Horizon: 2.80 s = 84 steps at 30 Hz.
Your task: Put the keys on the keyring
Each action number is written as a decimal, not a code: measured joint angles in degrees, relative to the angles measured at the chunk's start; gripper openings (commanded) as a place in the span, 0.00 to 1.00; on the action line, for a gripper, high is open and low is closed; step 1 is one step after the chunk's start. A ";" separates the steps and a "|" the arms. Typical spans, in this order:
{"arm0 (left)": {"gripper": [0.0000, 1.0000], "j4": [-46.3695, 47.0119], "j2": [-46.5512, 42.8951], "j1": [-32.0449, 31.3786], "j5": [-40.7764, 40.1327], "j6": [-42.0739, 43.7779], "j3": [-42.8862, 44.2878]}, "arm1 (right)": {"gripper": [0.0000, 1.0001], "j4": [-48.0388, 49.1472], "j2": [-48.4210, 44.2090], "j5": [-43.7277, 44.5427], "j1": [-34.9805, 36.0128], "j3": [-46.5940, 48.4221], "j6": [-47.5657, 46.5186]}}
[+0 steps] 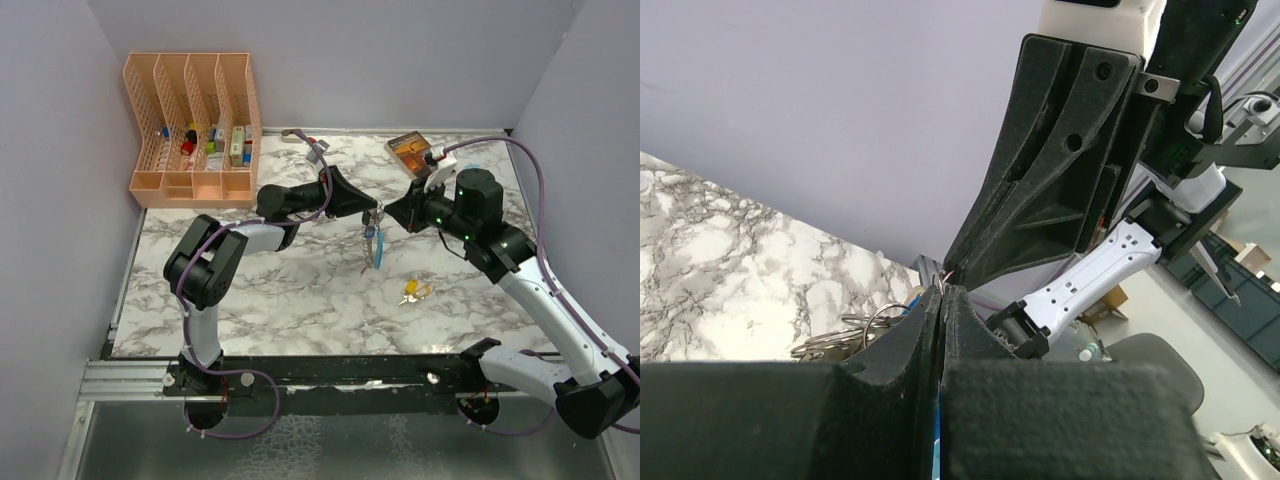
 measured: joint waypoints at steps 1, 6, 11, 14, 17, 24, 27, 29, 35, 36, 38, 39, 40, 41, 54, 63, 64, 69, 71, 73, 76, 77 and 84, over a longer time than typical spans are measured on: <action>0.00 0.00 0.00 0.00 0.00 -0.04 0.02 | 0.01 0.00 0.02 0.00 0.00 0.00 -0.04; 0.00 0.00 0.02 0.00 0.00 -0.15 0.09 | 0.01 0.02 0.09 0.00 0.00 0.02 -0.20; 0.00 0.00 0.24 0.00 0.00 -0.33 0.63 | 0.01 0.09 0.31 -0.46 0.00 0.09 -0.24; 0.00 0.00 0.48 0.00 0.00 -0.57 0.81 | 0.01 0.09 0.46 -1.16 -0.02 0.09 -0.26; 0.00 0.00 0.66 -0.04 0.00 -1.01 0.83 | 0.01 0.07 0.57 -1.81 0.00 0.09 -0.42; 0.00 0.00 0.76 -0.37 -0.02 -1.60 0.83 | 0.01 -0.02 1.09 -3.10 0.94 0.39 -0.87; 0.00 0.00 0.79 -0.70 -0.07 -1.99 0.96 | 0.01 -0.13 2.08 -3.26 1.75 0.98 -1.38; 0.00 0.00 0.85 -0.68 -0.07 -2.16 0.96 | 0.01 -0.07 2.40 -3.28 2.05 1.01 -1.57; 0.00 0.00 0.87 -0.79 -0.04 -2.73 0.96 | 0.16 -0.61 2.58 -3.26 2.58 1.18 -2.40; 0.00 0.00 0.87 -0.81 -0.04 -2.78 0.96 | 0.25 -0.98 2.54 -3.10 2.62 1.44 -2.36; 0.00 0.00 0.87 -0.85 -0.04 -2.86 1.05 | 0.35 -1.57 2.01 -2.49 2.62 1.81 -2.25; 0.00 0.00 0.87 -0.85 -0.04 -2.89 1.09 | 0.37 -1.77 1.60 -2.10 2.62 1.84 -2.32; 0.00 0.02 0.87 -0.85 -0.04 -2.89 1.16 | 0.38 -2.05 0.74 -1.49 2.62 1.86 -2.19; 0.00 0.02 0.87 -0.85 -0.04 -2.89 1.18 | 0.39 -2.40 -0.37 -0.85 2.62 1.92 -2.19; 0.00 0.02 0.87 -1.05 -0.02 -4.07 1.68 | 0.38 -3.30 -5.03 3.06 2.62 4.83 -4.39; 0.00 0.04 0.87 -1.62 -0.04 -4.39 1.68 | 0.37 -1.46 -4.92 3.08 2.62 1.75 -5.07; 0.00 0.04 0.87 -1.73 -0.02 -4.39 1.68 | 0.36 -0.94 -4.94 3.15 2.62 1.33 -4.81; 0.00 0.04 0.87 -2.23 -0.04 -4.72 1.73 | 0.36 7.50 -8.02 6.40 2.60 -6.69 1.07; 0.00 0.02 0.87 -2.23 -0.04 -4.85 1.81 | 0.35 11.10 -10.60 8.39 2.60 -11.74 4.39; 0.00 0.04 0.87 -2.23 -0.09 -5.03 1.84 | 0.34 15.58 -13.11 10.91 2.60 -16.63 7.93; 0.00 0.04 0.87 -2.23 -0.24 -5.16 1.84 | 0.32 21.40 -15.50 14.53 2.60 -21.64 12.22; 0.00 0.04 0.87 -2.23 -0.46 -5.16 1.84 | 0.32 23.78 -16.22 15.63 2.60 -23.08 13.55; 0.00 0.04 0.87 -2.23 -2.03 -5.25 1.84 | 0.31 38.21 -18.51 20.74 2.60 -28.11 18.86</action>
